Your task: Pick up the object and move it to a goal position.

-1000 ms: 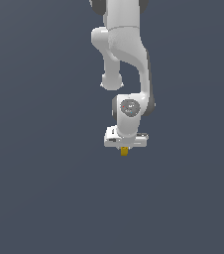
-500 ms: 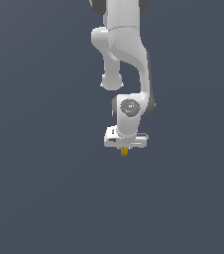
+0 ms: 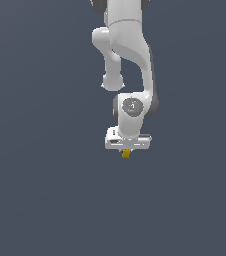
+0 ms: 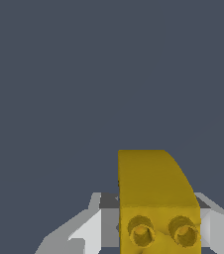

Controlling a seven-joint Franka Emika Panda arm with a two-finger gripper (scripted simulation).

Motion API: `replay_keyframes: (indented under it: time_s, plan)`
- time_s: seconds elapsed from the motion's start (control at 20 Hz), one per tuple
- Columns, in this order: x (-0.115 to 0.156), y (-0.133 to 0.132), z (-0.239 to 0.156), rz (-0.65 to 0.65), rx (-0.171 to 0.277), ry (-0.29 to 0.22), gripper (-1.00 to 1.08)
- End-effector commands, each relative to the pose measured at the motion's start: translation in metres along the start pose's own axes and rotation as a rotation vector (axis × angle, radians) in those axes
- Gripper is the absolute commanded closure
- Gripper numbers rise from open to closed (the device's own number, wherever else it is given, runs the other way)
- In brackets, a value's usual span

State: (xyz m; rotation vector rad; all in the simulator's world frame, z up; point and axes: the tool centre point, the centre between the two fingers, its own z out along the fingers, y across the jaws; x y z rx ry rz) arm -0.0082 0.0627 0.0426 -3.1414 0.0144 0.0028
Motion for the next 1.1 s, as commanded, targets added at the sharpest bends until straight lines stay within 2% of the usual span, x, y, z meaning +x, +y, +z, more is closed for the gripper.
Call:
replay_keyframes:
  time_s: [0.0, 0.55, 1.05]
  plan:
    - [0.009, 0.000, -0.012, 0.000, 0.000, 0.001, 1.08]
    - [0.055, -0.002, -0.073, 0.000, 0.000, 0.001, 1.08]
    - [0.069, -0.002, -0.089, 0.000, 0.000, 0.001, 1.08]
